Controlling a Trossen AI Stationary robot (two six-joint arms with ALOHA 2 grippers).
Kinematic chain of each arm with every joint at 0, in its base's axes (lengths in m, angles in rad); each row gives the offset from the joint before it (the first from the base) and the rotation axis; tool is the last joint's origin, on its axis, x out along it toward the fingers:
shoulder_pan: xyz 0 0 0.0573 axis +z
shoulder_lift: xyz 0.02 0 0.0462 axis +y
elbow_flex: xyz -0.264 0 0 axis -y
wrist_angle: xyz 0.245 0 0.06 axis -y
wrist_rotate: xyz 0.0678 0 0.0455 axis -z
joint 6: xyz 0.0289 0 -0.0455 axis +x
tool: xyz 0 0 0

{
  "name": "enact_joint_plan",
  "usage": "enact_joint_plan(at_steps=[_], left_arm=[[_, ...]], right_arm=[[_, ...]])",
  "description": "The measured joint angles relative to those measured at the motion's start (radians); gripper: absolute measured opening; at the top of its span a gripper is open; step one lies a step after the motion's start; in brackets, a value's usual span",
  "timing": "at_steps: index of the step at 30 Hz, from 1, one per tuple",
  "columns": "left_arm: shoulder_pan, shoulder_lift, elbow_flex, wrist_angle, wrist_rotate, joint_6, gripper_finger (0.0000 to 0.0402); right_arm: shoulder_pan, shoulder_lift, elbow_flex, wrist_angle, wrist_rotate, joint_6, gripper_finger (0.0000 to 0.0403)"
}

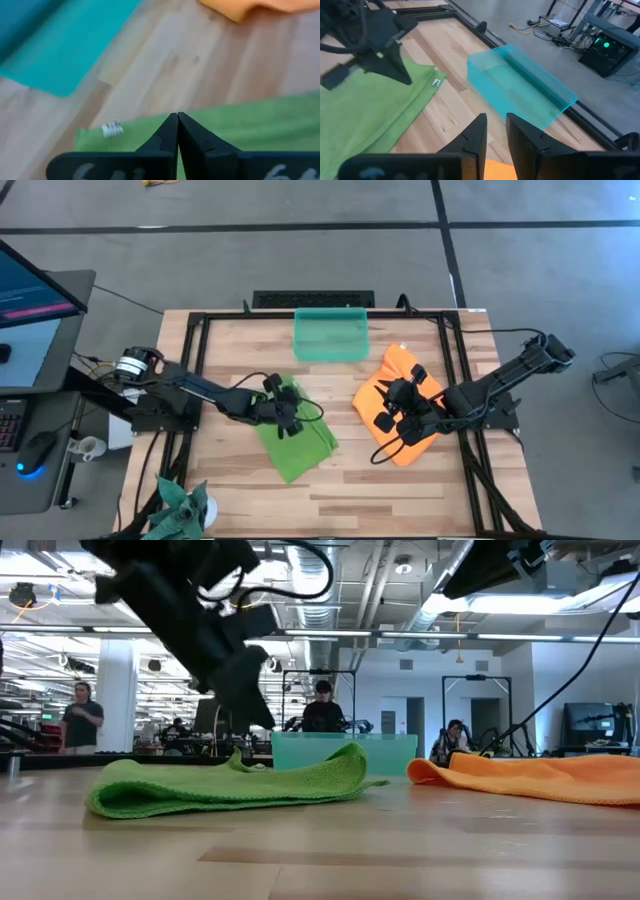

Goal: Roll microfiber towels into tight, uniform cylinder then place into a basket
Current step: Fold the green microfiber towel

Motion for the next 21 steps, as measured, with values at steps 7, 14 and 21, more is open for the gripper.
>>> enact_joint_plan(at_steps=[7,14,21], left_arm=[[-0.014,-0.029,0.004,-0.128,0.177,-0.095,0.0000],[-0.013,-0.028,0.004,-0.130,0.288,-0.102,0.0000],[-0.013,-0.027,0.004,-0.127,0.283,-0.094,0.0000]], right_arm=[[0.000,0.000,0.000,0.000,0.000,0.000,0.0095],[0.000,0.000,0.000,0.018,0.000,0.000,0.0095],[0.000,0.000,0.000,0.020,-0.026,-0.001,0.0095]])
